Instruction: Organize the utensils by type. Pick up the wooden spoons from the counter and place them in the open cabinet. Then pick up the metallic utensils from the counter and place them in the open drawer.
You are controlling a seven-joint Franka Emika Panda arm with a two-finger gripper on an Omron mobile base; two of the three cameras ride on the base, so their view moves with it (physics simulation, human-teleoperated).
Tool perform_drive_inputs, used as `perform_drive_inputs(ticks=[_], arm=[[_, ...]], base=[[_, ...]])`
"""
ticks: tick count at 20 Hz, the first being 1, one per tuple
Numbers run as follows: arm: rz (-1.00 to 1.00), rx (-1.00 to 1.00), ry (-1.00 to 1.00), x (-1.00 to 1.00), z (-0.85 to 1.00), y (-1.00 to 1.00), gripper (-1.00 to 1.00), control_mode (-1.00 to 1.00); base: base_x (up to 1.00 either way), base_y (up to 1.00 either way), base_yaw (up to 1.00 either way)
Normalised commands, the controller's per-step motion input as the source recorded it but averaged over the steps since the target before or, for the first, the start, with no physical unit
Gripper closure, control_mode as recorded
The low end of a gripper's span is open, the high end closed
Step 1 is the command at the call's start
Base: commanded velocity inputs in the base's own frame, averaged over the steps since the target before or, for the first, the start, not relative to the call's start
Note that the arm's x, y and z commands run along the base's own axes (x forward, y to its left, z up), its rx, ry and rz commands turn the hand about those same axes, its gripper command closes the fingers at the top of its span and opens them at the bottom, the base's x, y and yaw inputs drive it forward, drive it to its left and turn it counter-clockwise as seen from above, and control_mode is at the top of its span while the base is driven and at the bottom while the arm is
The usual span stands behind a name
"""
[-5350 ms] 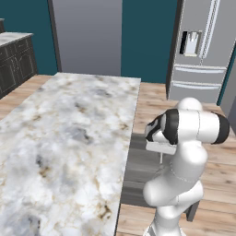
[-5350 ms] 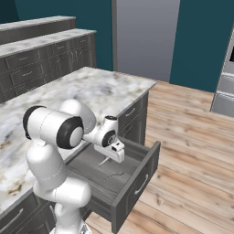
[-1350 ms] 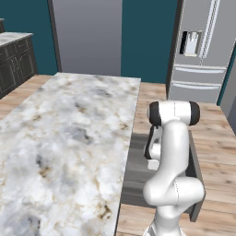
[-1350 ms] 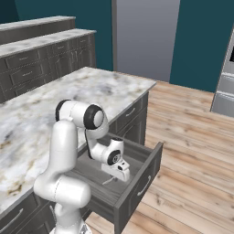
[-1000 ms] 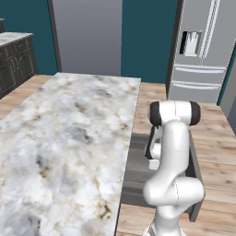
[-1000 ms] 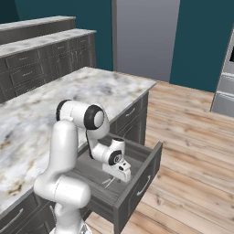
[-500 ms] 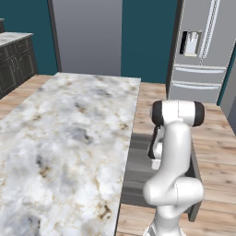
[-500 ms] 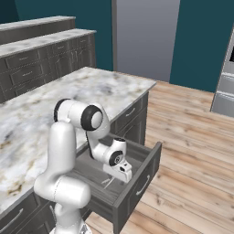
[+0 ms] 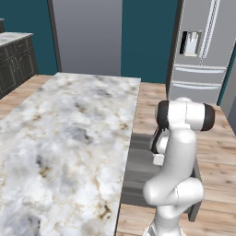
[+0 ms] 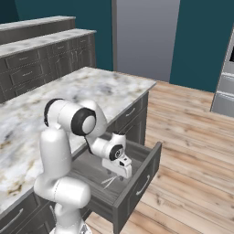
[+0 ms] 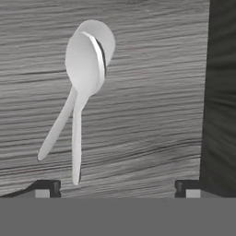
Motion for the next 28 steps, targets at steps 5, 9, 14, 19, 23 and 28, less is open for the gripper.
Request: perform_drive_inputs(ticks=[5, 9, 14, 19, 23, 28], arm=[[0.00, 0.00, 0.00, -0.19, 0.49, 0.00, -1.00, -1.00], [0.00, 0.00, 0.00, -0.21, 0.63, 0.00, -1.00, -1.00], [0.00, 0.00, 0.01, -0.32, 0.64, 0.00, -1.00, -1.00], [0.00, 0.04, 0.10, -0.36, 0.57, 0.05, -1.00, -1.00], [0.02, 0.08, 0.28, -0.21, 0.61, 0.07, -1.00, -1.00], [0.03, 0.06, 0.33, -0.32, 0.56, 0.09, -1.00, -1.00]], base=[[0.00, 0.00, 0.00], [0.00, 0.00, 0.00], [0.00, 0.00, 0.00], [0.00, 0.00, 0.00], [0.00, 0.00, 0.00], [0.00, 0.00, 0.00]])
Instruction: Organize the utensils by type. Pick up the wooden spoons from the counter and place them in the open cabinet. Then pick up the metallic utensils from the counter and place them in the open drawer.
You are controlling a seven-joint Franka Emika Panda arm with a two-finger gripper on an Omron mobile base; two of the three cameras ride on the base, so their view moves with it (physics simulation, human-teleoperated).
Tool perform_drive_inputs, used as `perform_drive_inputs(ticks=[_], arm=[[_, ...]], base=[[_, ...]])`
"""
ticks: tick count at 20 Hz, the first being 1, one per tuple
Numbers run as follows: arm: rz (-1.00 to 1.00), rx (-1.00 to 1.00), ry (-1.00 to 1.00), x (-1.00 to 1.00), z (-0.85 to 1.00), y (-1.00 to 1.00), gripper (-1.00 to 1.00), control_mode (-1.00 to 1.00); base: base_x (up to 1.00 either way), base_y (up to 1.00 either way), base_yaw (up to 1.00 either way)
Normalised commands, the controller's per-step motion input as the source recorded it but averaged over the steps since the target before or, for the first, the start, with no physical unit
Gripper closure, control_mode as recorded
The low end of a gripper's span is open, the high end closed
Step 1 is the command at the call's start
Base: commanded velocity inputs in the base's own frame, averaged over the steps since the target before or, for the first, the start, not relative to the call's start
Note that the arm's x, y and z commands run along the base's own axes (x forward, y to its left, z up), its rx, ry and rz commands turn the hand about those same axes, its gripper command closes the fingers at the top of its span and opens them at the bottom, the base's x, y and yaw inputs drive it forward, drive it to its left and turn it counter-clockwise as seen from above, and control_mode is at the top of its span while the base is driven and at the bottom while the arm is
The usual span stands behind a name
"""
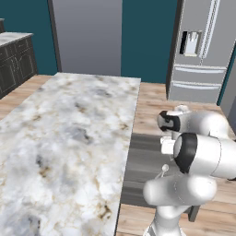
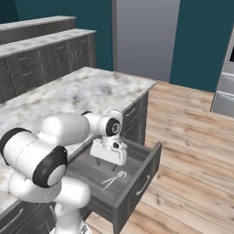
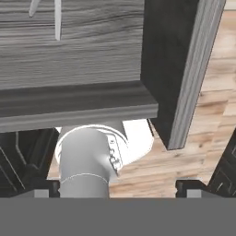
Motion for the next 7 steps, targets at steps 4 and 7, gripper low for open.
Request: perform_drive_inputs(ticks=[4, 7], arm=[[0.10, 0.00, 0.10, -0.57, 0.32, 0.13, -1.00, -1.00], [0.08, 0.00, -0.07, -0.67, 0.21, 0.13, -1.00, -1.00]], base=[[0.00, 0.00, 0.00], [0.00, 0.00, 0.00]])
